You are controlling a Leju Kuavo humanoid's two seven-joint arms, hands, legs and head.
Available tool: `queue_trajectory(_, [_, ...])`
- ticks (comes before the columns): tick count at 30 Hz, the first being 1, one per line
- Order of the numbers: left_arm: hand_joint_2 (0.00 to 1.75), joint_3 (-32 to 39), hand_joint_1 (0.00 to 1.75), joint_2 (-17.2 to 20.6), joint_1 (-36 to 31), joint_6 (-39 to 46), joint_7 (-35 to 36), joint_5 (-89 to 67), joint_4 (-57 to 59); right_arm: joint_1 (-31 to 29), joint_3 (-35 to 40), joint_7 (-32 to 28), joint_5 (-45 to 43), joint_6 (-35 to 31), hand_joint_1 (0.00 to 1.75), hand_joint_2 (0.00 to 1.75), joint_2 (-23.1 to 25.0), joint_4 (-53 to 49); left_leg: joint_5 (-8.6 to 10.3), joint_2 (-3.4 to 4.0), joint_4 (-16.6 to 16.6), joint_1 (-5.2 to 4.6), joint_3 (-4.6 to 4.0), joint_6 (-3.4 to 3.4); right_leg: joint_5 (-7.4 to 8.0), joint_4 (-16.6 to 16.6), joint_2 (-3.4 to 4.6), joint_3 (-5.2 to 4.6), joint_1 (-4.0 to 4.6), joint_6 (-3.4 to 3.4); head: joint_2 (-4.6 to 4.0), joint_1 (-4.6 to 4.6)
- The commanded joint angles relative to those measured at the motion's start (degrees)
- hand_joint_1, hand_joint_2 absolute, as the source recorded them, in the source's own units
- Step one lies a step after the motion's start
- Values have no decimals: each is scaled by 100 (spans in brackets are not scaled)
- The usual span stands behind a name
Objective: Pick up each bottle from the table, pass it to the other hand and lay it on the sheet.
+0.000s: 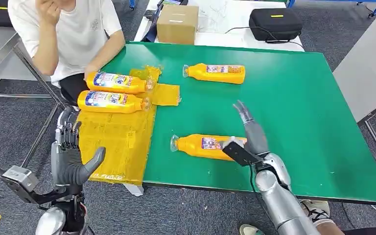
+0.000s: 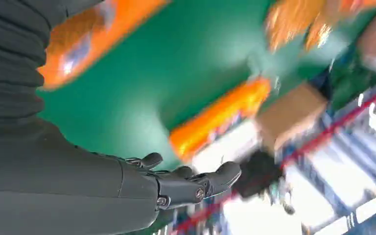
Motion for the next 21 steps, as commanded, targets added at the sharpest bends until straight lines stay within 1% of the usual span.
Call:
queue_trajectory(1, [175, 160, 0, 110, -124, 39, -12, 23, 35, -538, 1065, 235, -120, 883, 0, 175, -219, 1183, -4, 4, -2, 6, 14, -8, -2, -5, 5, 15, 6, -9, 0, 0])
queue_trajectory(3, [175, 168, 0, 122, -123, 44, 12, 8, 50, -671, 1228, 288, -181, 1080, 0, 175, -288, 1538, -5, 5, -2, 5, 16, -7, -2, -5, 6, 17, 5, -9, 0, 0])
queue_trajectory(4, [175, 166, 0, 126, -125, 42, 31, -4, 63, -737, 1318, 338, -160, 1109, 0, 175, -334, 1673, -9, 7, -1, 10, 25, -11, -5, -7, 8, 27, 10, -14, 0, 0])
queue_trajectory(7, [175, 187, 0, 109, -92, 48, 59, -22, 80, -942, 1475, 566, -165, 1215, 0, 175, -389, 2040, -5, 4, -1, 6, 15, -7, -3, -4, 5, 17, 5, -10, 0, 2])
queue_trajectory(12, [175, 185, 0, 103, -82, 48, 69, -23, 84, -985, 1514, 597, -117, 1188, 0, 175, -411, 2070, -5, 1, -3, 5, 22, -9, -4, -7, 1, 24, 5, -11, 0, 2])
queue_trajectory(14, [175, 215, 0, 79, -48, 65, 120, -27, 62, -1034, 1604, 909, 64, 1004, 0, 175, -385, 2131, -6, -6, -2, 9, 26, -10, -6, -8, -5, 29, 9, -13, 0, 2])
queue_trajectory(18, [175, 373, 0, -18, 189, 49, 198, -91, -196, -1193, 2021, 1519, 912, 354, 0, 175, -409, 2104, -5, 9, -1, 3, 17, -6, -1, -4, 9, 16, 3, -7, 0, 0])
queue_trajectory(20, [175, 419, 0, -41, 285, 39, 207, -118, -299, -1197, 2045, 1593, 1046, 300, 0, 175, -398, 2015, -4, 5, 0, 3, 14, -5, -2, -2, 6, 13, 3, -7, 0, 0])
queue_trajectory(21, [175, 458, 0, -70, 336, 35, 213, -134, -350, -1194, 2115, 1743, 1227, 216, 0, 175, -420, 1939, -9, 9, 3, 7, 20, -8, -4, -4, 10, 20, 7, -11, 0, 0])
